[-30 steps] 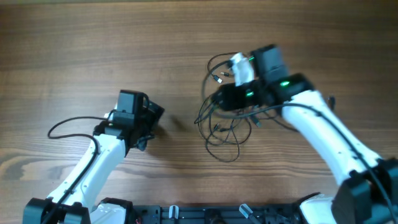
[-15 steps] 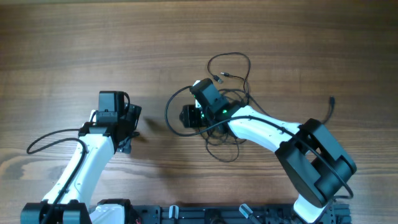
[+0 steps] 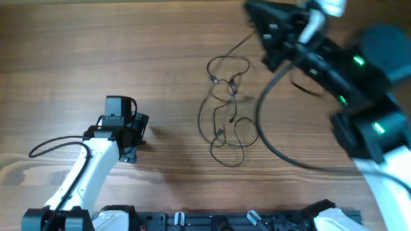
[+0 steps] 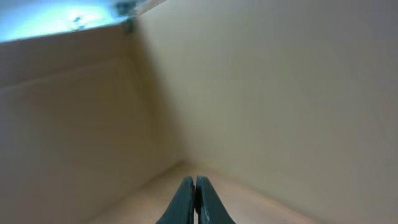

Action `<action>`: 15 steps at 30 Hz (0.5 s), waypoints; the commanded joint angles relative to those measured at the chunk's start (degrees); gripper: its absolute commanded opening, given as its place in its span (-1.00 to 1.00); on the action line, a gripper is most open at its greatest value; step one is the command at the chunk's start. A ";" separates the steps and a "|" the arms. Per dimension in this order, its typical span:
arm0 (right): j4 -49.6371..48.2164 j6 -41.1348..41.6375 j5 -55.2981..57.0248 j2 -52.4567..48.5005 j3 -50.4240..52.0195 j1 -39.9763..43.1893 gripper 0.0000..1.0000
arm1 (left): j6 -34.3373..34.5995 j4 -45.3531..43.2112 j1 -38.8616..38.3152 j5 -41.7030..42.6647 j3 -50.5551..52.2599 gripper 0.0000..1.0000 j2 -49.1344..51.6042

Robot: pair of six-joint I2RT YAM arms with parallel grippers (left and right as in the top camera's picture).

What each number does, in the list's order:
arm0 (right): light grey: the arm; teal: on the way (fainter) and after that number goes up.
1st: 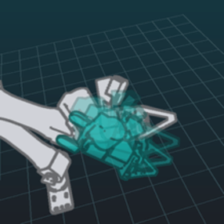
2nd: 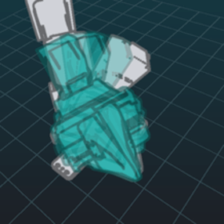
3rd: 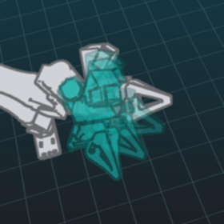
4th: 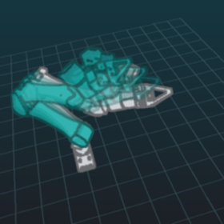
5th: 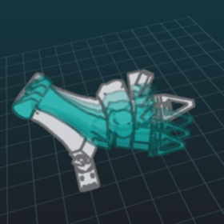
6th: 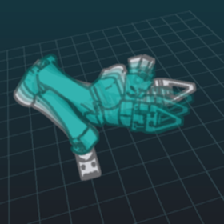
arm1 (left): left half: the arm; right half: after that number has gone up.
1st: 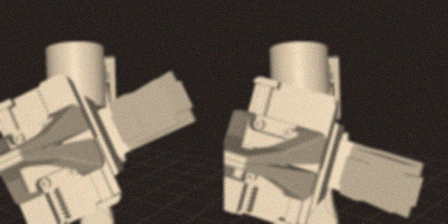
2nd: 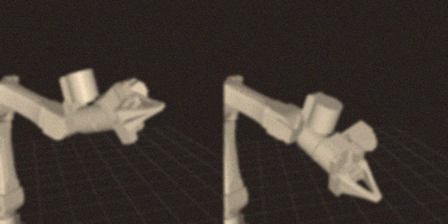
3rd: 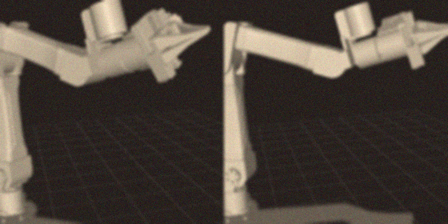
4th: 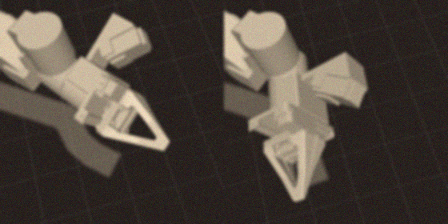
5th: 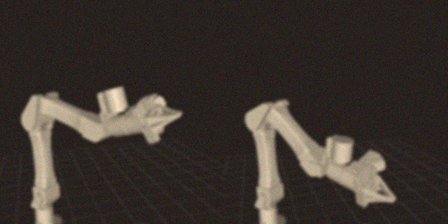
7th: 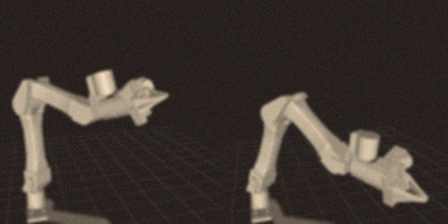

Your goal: Untangle cables

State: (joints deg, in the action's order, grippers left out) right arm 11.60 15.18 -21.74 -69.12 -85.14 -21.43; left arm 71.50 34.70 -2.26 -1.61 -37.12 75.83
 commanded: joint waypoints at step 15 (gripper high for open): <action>40.68 0.33 24.11 -25.92 4.28 15.28 -0.90 | 0.79 0.11 -0.24 1.36 0.02 1.00 -0.02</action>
State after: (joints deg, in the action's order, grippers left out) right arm 56.25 34.98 23.86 -89.32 -81.71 -6.07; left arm 71.50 34.76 -2.26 -1.34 -37.12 75.83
